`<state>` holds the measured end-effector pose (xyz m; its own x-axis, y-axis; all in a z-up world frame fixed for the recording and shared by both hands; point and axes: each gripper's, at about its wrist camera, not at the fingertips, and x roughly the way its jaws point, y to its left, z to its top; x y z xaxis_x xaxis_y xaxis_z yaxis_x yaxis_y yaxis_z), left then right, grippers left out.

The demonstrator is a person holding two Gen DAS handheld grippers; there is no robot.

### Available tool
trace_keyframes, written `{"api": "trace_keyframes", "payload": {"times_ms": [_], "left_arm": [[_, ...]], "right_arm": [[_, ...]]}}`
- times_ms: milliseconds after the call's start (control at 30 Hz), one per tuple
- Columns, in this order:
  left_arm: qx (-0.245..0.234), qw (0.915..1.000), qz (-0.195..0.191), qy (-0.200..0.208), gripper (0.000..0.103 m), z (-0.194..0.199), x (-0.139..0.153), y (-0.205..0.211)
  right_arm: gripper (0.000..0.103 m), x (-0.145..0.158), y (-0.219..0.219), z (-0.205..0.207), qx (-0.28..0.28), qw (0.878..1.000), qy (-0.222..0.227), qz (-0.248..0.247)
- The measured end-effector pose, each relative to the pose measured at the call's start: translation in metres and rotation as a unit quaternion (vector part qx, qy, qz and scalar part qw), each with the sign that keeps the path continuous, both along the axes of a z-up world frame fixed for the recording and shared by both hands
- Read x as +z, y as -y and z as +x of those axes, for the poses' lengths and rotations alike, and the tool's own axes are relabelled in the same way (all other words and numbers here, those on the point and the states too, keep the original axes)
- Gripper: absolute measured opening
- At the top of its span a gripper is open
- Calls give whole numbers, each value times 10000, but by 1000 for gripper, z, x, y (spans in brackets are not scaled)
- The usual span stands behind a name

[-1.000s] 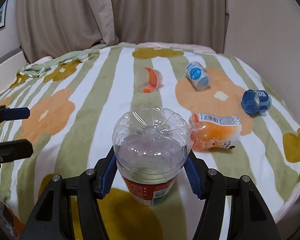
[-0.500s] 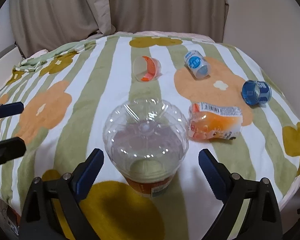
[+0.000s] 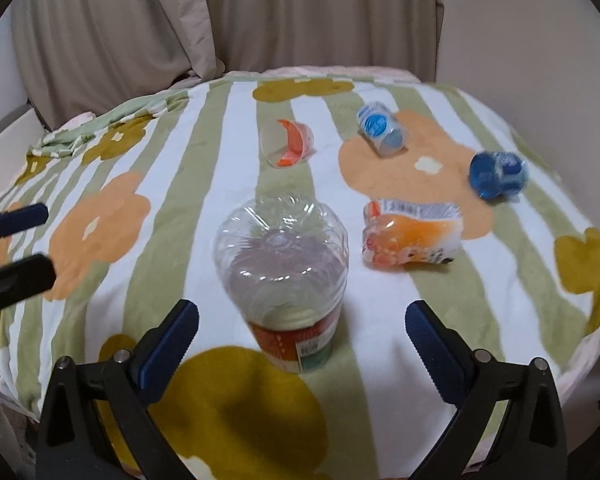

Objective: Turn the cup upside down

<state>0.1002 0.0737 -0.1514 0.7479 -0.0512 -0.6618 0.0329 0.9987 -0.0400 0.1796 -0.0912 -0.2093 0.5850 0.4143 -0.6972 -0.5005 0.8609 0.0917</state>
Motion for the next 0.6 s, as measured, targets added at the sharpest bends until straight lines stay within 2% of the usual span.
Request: {"api": "trace_keyframes", "payload": {"times_ms": [133,267,433,500,600], "left_arm": [[20,9993,149,355,103,-14,22,5],[60,9955,371,867,103,-29,52,12],[99,9854,458,1636,103,-54,99,26],[119,9815,500,1843,103,-61,113,32],[130,9740,515,2202,103,-79,129,42]], "right_arm": [[103,31,10,-25,-38,9993,363,-5],[103,76,28,-60,-306,9941,1044,54],[103,131,55,-106,-957,9747,2014,138],[103,149,67,-123,-1354,9616,2383,162],[103,161,81,-135,-1746,9519,2500,293]]}}
